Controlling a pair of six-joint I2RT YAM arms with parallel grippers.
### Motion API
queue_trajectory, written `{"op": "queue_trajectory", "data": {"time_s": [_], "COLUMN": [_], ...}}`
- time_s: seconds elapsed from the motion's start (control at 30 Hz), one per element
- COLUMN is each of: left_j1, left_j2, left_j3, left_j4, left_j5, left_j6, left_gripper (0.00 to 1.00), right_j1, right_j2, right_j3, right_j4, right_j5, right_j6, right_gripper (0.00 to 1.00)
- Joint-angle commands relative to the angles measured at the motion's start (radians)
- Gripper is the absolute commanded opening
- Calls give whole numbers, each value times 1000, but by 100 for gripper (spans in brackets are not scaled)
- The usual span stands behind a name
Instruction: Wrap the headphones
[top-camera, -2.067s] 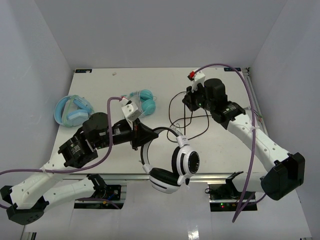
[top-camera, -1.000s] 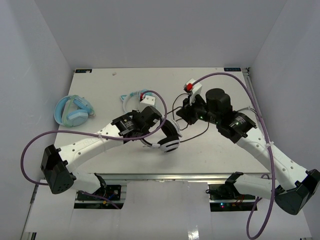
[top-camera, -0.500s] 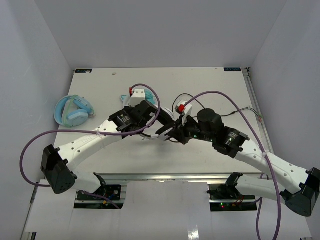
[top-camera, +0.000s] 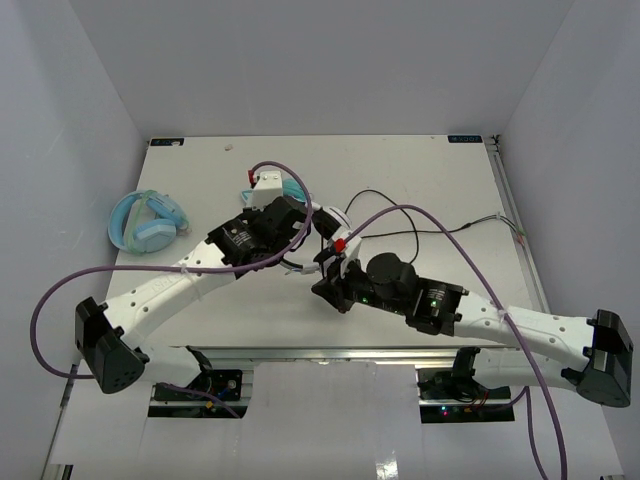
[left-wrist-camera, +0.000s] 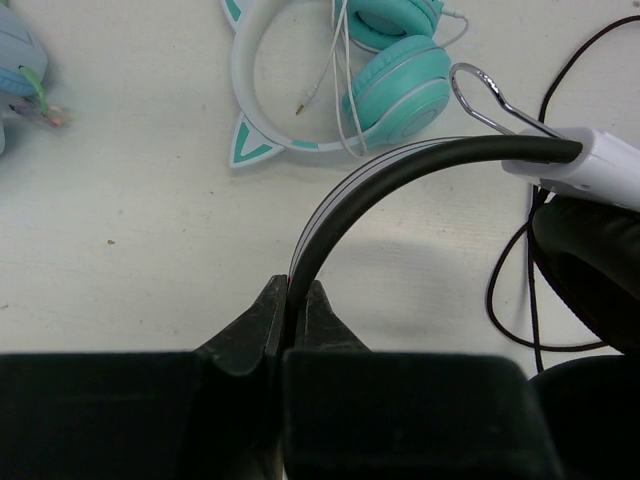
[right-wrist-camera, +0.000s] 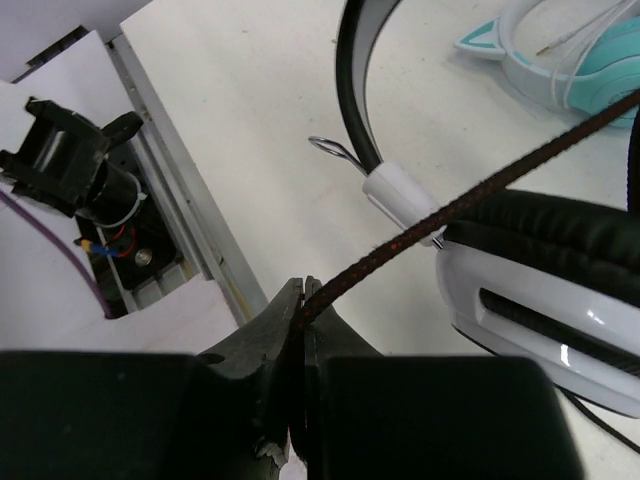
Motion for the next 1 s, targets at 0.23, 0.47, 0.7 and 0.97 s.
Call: {"op": "queue_trajectory", "data": {"time_s": [0.23,0.47,0.7,0.97], "left_j1": [25,25,24,24], "left_j2": [-245,-379,-442,-498], "left_j3": [-9,-49,-80,-76], "left_j4": [161,171,186,195], "left_j5": [15,58,76,150], "left_j6": [-107,-160,-181,-195], "left_gripper": [0,0,0,0], "right_j1": [202,283,300,301], "right_j2": [25,110,170,203], "right_j3": [-158,-201,-238,-327], "right_j4": [284,458,617,852], "right_j5": [360,523,573,572], "right_j6": [3,-36,-72,-191], "right_gripper": [8,10,15,20]}}
